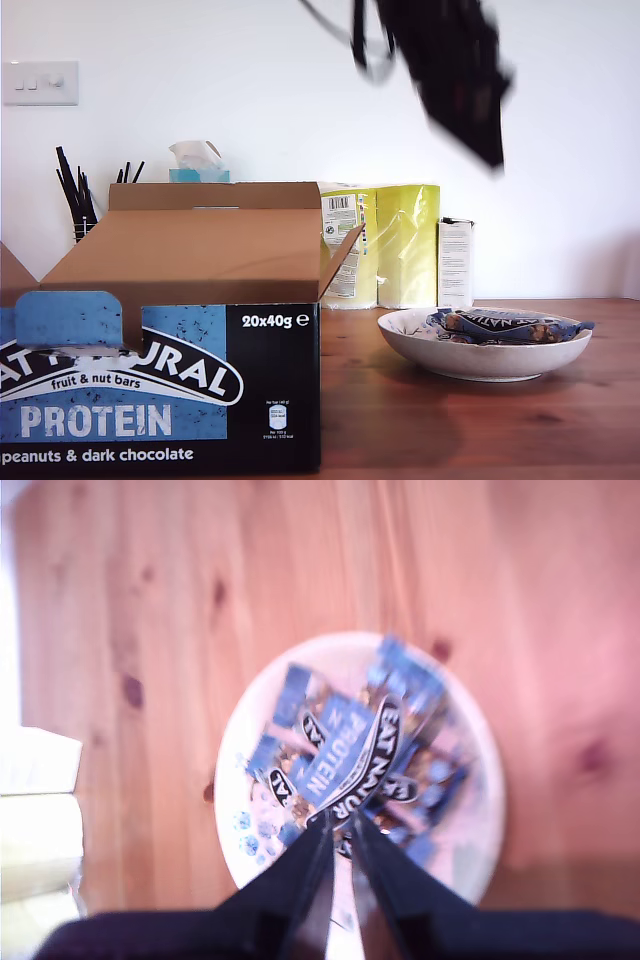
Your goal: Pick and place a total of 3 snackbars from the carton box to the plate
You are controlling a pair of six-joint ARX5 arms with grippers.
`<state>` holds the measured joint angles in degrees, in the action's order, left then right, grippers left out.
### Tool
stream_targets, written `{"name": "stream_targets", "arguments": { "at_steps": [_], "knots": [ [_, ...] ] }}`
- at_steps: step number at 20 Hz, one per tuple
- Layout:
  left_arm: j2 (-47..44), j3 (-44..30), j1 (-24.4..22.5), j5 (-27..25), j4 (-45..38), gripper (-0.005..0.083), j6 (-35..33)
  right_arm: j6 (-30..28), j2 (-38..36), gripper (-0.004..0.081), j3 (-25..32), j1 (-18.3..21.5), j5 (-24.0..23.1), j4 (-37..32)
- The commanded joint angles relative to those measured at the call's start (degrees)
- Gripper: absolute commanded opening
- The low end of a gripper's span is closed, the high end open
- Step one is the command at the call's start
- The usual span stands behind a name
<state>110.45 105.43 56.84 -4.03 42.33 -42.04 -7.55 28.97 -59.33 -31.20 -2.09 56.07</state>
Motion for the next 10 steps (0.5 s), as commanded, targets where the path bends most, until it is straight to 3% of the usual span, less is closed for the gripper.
{"name": "stream_targets", "arguments": {
  "at_steps": [1, 5, 8, 10],
  "knots": [
    [-2.4, 0.5, -0.4, 0.5, 4.2, -0.0024, 6.3, 0.0, -0.4, -0.0013, 0.7, 0.1, 0.0, -1.6],
    [-10.5, 0.4, -1.0, 4.1, 13.4, -0.0024, 22.2, 0.3, -0.4, -0.0013, 0.7, 0.1, 0.0, -5.9],
    [-13.9, -0.8, -2.7, 5.3, 16.3, -0.0024, 27.3, 2.0, -0.4, -0.0013, 0.8, 0.1, 0.0, -8.1],
    [-16.4, -5.6, -3.7, 5.3, 13.1, -0.0024, 28.9, 3.2, -0.4, -0.0013, 1.1, 0.2, -0.3, -9.5]
  ]
}}
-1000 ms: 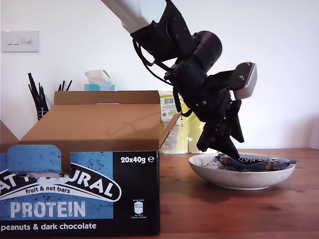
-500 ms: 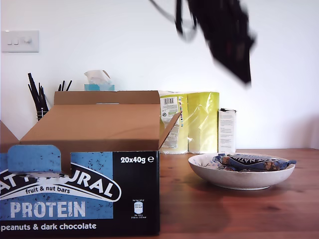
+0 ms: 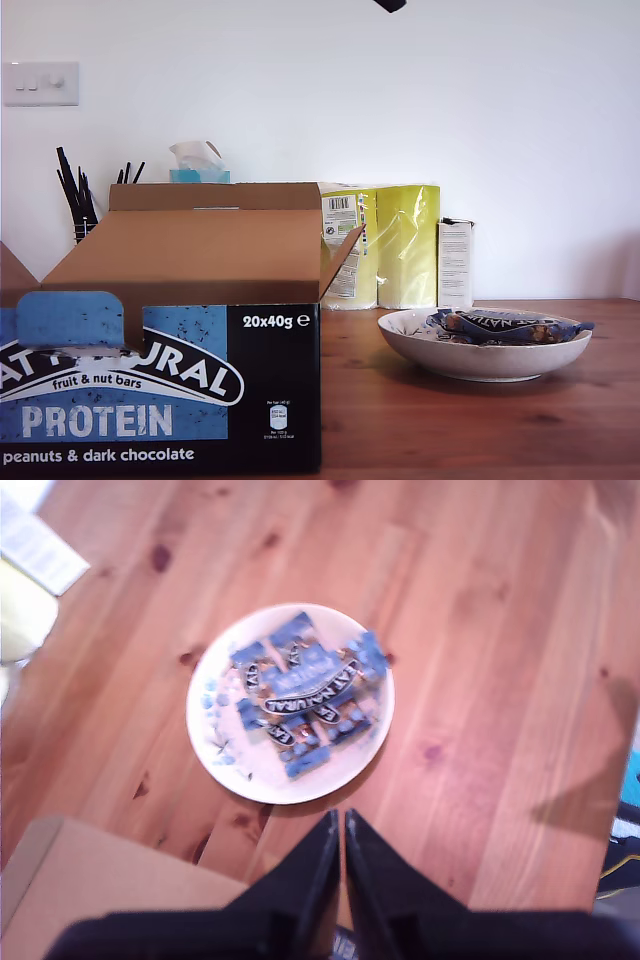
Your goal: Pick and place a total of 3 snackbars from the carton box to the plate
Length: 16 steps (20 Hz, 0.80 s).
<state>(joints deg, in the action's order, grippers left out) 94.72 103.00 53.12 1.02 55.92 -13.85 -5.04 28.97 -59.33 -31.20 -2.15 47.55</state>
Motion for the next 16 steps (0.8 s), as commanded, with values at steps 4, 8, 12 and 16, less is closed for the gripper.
{"name": "stream_targets", "arguments": {
  "at_steps": [4, 8, 12, 16],
  "knots": [
    [-8.5, -22.3, -4.3, 0.8, -14.8, -0.0024, 2.0, 2.2, -0.4, -0.0013, 5.5, 0.2, -5.2, -5.7],
    [-14.9, -35.9, -11.3, 3.7, -28.2, -0.0024, 5.2, 2.1, -0.2, -0.0013, 14.5, 0.3, -8.1, -17.6],
    [-19.6, -44.4, -17.5, 4.8, -37.5, -0.0024, 8.1, 2.3, 0.5, -0.0013, 22.9, 3.3, -8.1, -27.7],
    [-24.3, -52.5, -23.8, 4.9, -42.2, -0.0024, 9.7, 1.9, 0.8, -0.0013, 24.8, 11.6, -3.5, -32.2]
  ]
}}
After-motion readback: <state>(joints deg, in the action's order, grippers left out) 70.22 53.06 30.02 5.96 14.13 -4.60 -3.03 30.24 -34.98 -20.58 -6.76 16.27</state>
